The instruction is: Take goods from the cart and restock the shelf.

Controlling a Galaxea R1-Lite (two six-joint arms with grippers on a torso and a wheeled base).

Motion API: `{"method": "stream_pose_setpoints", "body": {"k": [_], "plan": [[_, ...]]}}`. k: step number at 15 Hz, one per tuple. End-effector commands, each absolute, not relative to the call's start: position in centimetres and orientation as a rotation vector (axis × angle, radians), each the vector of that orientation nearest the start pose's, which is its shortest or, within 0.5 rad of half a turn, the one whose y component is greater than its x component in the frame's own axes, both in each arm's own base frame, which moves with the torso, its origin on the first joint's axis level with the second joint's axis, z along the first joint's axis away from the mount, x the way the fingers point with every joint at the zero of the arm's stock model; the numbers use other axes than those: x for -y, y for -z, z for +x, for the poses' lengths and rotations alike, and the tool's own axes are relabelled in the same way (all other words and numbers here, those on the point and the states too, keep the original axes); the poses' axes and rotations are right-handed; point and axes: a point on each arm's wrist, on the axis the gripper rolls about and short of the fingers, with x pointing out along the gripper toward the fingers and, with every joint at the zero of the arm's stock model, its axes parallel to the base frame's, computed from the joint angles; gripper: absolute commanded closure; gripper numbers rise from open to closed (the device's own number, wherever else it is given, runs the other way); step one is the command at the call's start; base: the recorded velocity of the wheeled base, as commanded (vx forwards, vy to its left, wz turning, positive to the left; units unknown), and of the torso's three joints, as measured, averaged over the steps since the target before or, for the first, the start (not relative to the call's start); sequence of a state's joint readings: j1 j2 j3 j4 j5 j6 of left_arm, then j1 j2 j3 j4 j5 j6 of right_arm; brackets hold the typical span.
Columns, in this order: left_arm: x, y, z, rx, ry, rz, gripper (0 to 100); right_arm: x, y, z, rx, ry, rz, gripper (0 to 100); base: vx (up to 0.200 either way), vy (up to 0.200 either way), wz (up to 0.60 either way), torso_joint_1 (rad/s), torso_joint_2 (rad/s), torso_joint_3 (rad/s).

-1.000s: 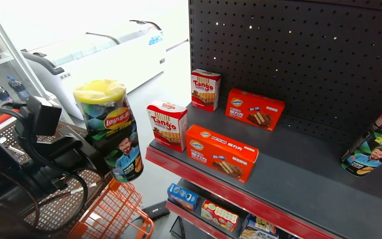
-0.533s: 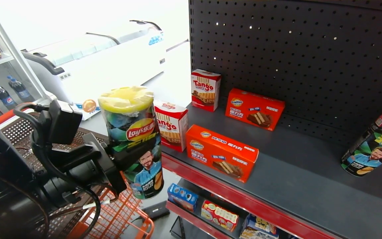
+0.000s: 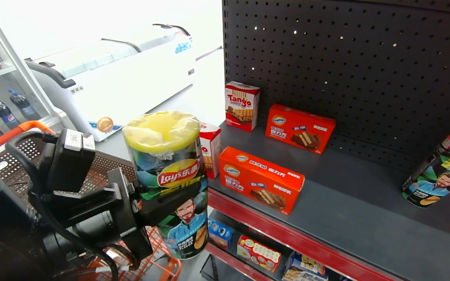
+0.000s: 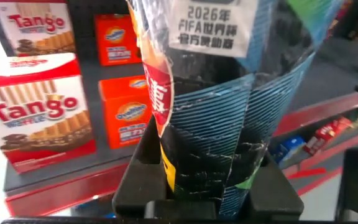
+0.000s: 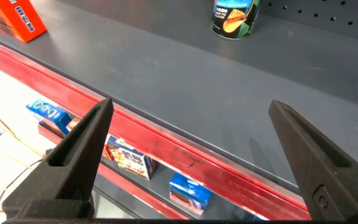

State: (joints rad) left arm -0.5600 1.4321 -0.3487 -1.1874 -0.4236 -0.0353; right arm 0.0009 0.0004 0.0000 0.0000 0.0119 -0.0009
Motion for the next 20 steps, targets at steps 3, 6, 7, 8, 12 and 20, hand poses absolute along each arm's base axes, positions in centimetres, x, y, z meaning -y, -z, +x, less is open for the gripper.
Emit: {"method": "stream_pose_setpoints", "body": {"k": [3, 6, 7, 8, 12, 20], "plan": [[12.4, -18.3, 16.0, 0.079, 1.088, -0.035, 100, 0.0, -7.6, -2.3, -0.002, -0.014, 0.0, 0, 0.0, 0.0, 0.0, 0.0, 0.0, 0.0], [12.8, -18.3, 15.6, 0.08, 1.13, -0.034, 100, 0.0, -7.6, -2.3, -0.002, -0.014, -0.002, 0, 0.0, 0.0, -0.6, 0.001, 0.0, 0.002], [12.9, -18.3, 15.5, 0.087, 1.136, -0.036, 100, 0.0, -7.6, -2.3, -0.002, -0.014, -0.002, 0, 0.0, 0.0, -0.6, -0.007, 0.0, 0.007], [12.9, -18.4, 15.5, 0.09, 1.137, -0.037, 100, 0.0, -7.6, -2.3, -0.002, -0.014, -0.002, 0, 0.0, 0.0, -0.6, 0.002, 0.0, 0.002], [13.1, -18.4, 15.4, 0.091, 1.153, -0.037, 100, 0.0, -7.6, -2.3, -0.002, -0.014, -0.002, 0, 0.0, 0.0, -0.6, 0.002, 0.0, 0.002], [12.9, -18.4, 15.6, 0.089, 1.137, -0.037, 100, 0.0, -7.6, -2.3, -0.002, -0.014, -0.002, 0, 0.0, 0.0, -0.3, 0.001, 0.0, 0.001]]}}
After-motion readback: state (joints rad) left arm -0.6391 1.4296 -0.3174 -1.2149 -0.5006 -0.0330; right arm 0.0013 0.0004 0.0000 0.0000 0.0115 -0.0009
